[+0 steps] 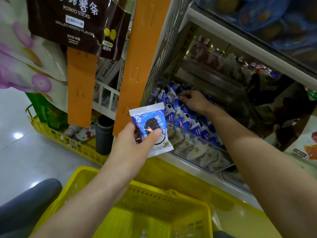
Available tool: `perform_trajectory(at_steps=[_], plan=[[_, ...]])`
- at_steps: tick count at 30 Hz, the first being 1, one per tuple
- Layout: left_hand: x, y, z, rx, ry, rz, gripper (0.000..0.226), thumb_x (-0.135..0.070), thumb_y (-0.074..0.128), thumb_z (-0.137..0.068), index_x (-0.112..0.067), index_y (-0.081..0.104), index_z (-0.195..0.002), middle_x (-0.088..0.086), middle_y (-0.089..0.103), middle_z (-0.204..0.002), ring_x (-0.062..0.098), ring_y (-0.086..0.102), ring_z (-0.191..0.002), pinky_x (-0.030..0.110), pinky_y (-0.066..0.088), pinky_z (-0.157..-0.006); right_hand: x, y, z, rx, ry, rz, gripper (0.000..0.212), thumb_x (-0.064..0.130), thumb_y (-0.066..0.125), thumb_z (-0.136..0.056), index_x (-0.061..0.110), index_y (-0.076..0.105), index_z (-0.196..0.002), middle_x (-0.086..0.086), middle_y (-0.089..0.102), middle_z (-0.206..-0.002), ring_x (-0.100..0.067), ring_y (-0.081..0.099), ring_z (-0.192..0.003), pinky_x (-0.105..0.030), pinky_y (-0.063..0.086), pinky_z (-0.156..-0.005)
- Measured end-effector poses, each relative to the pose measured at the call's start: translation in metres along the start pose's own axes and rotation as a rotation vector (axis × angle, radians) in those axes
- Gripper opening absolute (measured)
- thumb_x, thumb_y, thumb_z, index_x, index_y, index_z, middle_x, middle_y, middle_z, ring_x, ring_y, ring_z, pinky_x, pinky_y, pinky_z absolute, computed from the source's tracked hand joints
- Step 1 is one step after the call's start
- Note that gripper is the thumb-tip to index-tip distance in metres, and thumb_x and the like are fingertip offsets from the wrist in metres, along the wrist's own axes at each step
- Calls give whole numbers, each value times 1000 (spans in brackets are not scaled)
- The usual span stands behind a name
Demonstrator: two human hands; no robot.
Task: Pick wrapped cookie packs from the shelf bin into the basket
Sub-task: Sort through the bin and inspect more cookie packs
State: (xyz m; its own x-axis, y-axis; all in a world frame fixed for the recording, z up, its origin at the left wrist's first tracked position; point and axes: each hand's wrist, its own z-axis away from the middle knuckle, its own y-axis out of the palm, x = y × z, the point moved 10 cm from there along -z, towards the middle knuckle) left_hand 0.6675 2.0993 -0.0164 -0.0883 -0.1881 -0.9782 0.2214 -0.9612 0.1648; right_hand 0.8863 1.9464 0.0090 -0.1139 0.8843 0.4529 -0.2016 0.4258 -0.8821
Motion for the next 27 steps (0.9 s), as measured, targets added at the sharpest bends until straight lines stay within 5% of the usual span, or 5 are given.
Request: perform_trajectory(at_steps=[9, 15, 18, 22, 27], plan=[[0, 1, 0, -2, -6, 3, 26, -30, 63, -83, -27, 57, -108, -11, 67, -100, 2, 62, -93, 20, 49, -78, 36, 8, -17, -61, -21, 11, 28, 33, 54, -92, 22, 43, -68, 4, 41, -69, -17, 43, -81, -20, 27, -51], [-1, 1, -2, -2, -2, 33, 24, -29, 63, -83, -28, 57, -106, -13, 68, -99, 0, 64, -92, 21, 50, -80, 20, 0, -26, -132, 110, -31, 43, 35, 53, -92, 2, 55, -120, -16, 55, -128, -27, 54, -110, -20, 42, -69], [0, 2, -3, -8, -5, 47, 24, -28, 63, -83, -27, 57, -106, -13, 69, -98, 0, 64, -90, 20, 51, -78, 27, 6, -26, -122, 77, -77, 44, 37, 59, -88, 3, 56, -115, -17, 56, -125, -30, 53, -115, -33, 43, -90], [1, 4, -2, 4, -8, 48, 24, -28, 63, -83, -27, 57, -106, -12, 68, -99, 0, 64, -91, 17, 49, -74, 35, 8, -21, -47, 34, 3, 31, 39, 51, -92, 19, 43, -70, -2, 49, -75, -23, 49, -87, -28, 36, -70], [2, 4, -3, 4, -9, 53, 28, -28, 63, -82, -25, 56, -109, -11, 67, -101, 1, 64, -91, 14, 49, -70, 23, -13, -21, -124, 55, -18, 35, 22, 36, -100, -1, 56, -117, -20, 60, -112, -20, 49, -87, -26, 36, -72]])
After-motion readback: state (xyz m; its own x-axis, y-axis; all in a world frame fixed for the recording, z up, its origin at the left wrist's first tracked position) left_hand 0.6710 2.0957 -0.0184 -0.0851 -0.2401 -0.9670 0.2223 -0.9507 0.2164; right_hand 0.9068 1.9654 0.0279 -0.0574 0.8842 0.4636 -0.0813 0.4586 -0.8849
